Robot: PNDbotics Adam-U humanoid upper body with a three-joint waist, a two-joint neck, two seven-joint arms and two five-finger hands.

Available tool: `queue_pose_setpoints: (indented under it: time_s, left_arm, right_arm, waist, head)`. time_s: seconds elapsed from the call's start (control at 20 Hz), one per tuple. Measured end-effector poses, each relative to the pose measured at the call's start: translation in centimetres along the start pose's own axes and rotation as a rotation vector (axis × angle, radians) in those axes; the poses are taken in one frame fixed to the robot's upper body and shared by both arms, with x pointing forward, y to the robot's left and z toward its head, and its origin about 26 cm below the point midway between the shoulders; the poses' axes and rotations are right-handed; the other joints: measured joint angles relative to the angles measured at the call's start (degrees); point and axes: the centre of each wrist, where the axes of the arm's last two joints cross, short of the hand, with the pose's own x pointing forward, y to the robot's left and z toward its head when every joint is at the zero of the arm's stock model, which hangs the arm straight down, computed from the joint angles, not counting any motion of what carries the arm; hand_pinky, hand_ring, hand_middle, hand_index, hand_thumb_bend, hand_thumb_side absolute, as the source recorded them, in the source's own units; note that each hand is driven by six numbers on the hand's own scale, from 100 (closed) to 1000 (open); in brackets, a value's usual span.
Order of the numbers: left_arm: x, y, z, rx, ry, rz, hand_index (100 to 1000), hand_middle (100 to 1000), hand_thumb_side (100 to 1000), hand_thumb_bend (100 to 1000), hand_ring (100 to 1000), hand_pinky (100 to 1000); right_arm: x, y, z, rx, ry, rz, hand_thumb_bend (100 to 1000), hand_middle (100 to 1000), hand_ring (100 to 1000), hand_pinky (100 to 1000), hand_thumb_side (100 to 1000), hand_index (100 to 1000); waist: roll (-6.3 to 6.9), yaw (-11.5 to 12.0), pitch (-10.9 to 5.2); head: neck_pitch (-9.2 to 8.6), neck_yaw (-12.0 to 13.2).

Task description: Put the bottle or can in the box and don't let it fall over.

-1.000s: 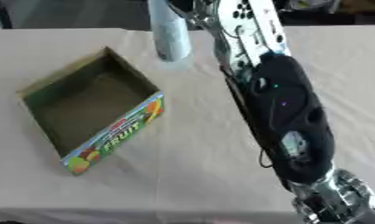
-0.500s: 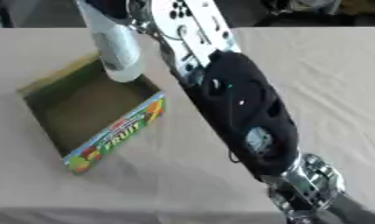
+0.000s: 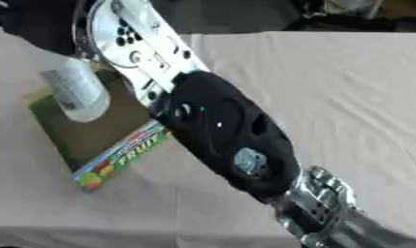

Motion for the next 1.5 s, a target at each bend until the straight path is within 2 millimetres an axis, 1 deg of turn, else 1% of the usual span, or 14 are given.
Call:
queue_pose_setpoints:
  time_s: [0.25, 0.5, 0.75, 1.15, 1.2, 1.25, 1.3, 1.35, 1.5]
  left_arm:
    - [0.0, -0.1, 0.1, 0.001, 0.002, 0.003, 807, 818, 685, 584, 939, 986]
    - [-0.1, -0.1, 0.1, 0.003, 0.006, 0.007, 807, 819, 687, 582, 940, 988]
    - [-0.2, -0.2, 0.2, 0.006, 0.010, 0.009, 807, 818, 688, 582, 940, 988]
    - [-0.2, -0.4, 0.1, 0.008, 0.008, 0.018, 805, 818, 688, 581, 940, 989]
    - [-0.2, -0.4, 0.1, 0.009, 0.009, 0.019, 805, 818, 688, 581, 940, 989]
    - [-0.2, -0.4, 0.1, 0.009, 0.009, 0.019, 805, 818, 688, 577, 940, 989]
    - [-0.2, -0.4, 0.1, 0.009, 0.008, 0.019, 805, 818, 688, 580, 940, 989]
    - [-0.2, -0.4, 0.1, 0.010, 0.008, 0.019, 805, 818, 687, 581, 940, 990]
    - [-0.2, -0.4, 0.1, 0.010, 0.008, 0.020, 805, 818, 686, 581, 940, 989]
  right_arm:
    - [-0.3, -0.7, -0.7, -0.008, 0.009, -0.014, 199, 100, 100, 100, 1000, 970]
    - [-0.5, -1.9, -1.8, -0.027, 0.011, -0.015, 198, 100, 100, 100, 1000, 970]
    - [-0.9, -3.5, -3.3, -0.058, 0.022, -0.016, 199, 100, 100, 100, 1000, 969]
    - [-2.1, -6.5, -5.4, -0.111, 0.056, -0.044, 191, 100, 100, 100, 1000, 964]
    - [-2.3, -7.1, -5.6, -0.121, 0.061, -0.048, 193, 100, 100, 100, 1000, 962]
    - [-2.4, -7.6, -5.9, -0.132, 0.065, -0.050, 224, 100, 100, 100, 1000, 962]
    - [-2.5, -8.0, -6.1, -0.141, 0.066, -0.053, 190, 100, 100, 100, 1000, 962]
    - [-2.6, -8.4, -6.3, -0.148, 0.067, -0.055, 181, 100, 100, 100, 1000, 962]
    - [-2.6, -9.4, -6.6, -0.165, 0.061, -0.055, 185, 100, 100, 100, 1000, 964]
  waist:
    - [0.00, 0.42, 0.39]
    - [0.01, 0.84, 1.23]
    - [0.01, 1.33, 1.93]
    - [0.03, 1.94, 2.29]
    - [0.03, 2.01, 2.33]
    - [0.03, 2.11, 2.34]
    - [0.03, 2.14, 2.35]
    - [0.03, 2.14, 2.36]
    - [0.03, 2.15, 2.42]
  head:
    - [0.00, -0.45]
    - [-0.03, -0.73]
    - [-0.10, -1.01]
    - [-0.61, -1.23]
    - [-0.62, -1.23]
    - [-0.63, -1.23]
    - [-0.63, -1.24]
    - [-0.63, -1.25]
    - [-0.64, -1.27]
